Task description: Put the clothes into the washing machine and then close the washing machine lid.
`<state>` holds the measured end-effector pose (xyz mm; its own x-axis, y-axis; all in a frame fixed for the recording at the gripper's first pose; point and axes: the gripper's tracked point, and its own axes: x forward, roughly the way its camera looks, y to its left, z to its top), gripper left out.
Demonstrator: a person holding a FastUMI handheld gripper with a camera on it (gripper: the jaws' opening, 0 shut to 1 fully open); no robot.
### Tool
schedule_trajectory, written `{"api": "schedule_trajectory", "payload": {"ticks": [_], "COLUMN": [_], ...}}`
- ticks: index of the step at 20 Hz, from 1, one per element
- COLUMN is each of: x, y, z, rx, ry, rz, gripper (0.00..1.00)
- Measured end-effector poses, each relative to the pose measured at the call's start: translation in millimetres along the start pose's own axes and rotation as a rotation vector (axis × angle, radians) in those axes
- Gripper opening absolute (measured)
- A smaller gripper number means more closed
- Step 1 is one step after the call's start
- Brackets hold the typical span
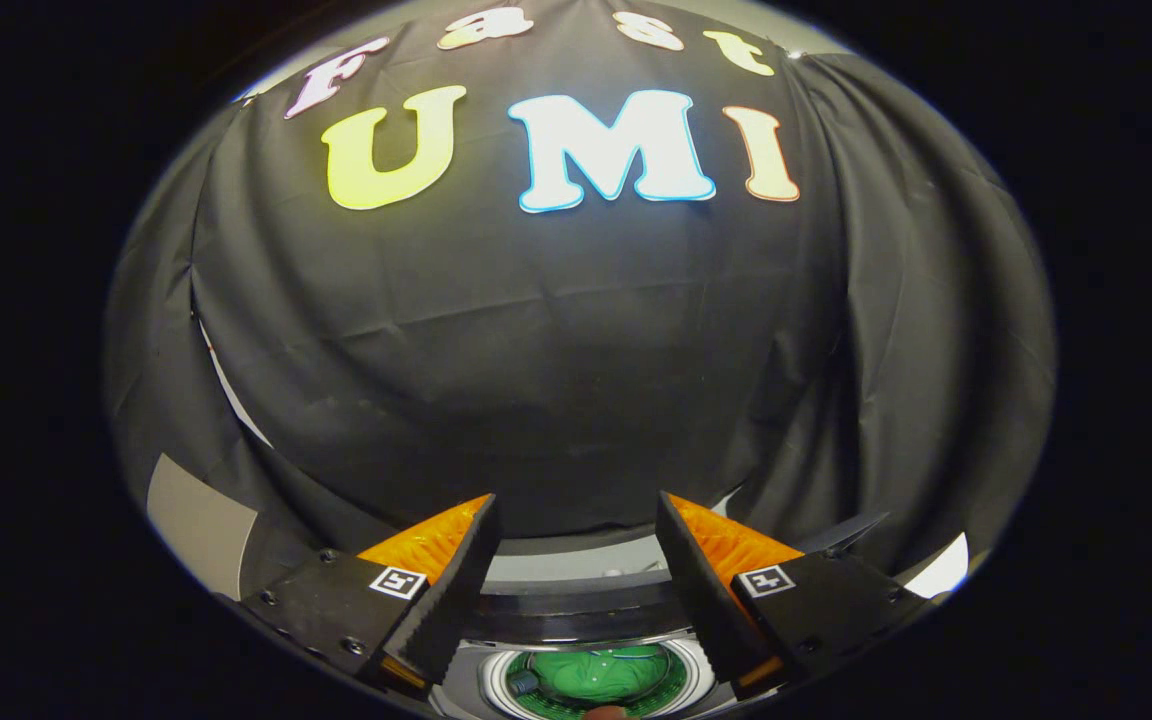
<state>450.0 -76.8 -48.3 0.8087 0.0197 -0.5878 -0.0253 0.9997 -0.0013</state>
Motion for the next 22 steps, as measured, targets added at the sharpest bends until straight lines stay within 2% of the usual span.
{"api": "schedule_trajectory", "payload": {"ticks": [6, 13, 22], "x": [3, 2, -55], "y": [0, 3, 0], "z": [-2, -3, -41], "rx": [-0.068, -0.091, -0.089], "ry": [-0.027, -0.004, -0.106], "rz": [-0.022, 0.005, 0.012], "gripper": [0.98, 0.99, 0.99]}}
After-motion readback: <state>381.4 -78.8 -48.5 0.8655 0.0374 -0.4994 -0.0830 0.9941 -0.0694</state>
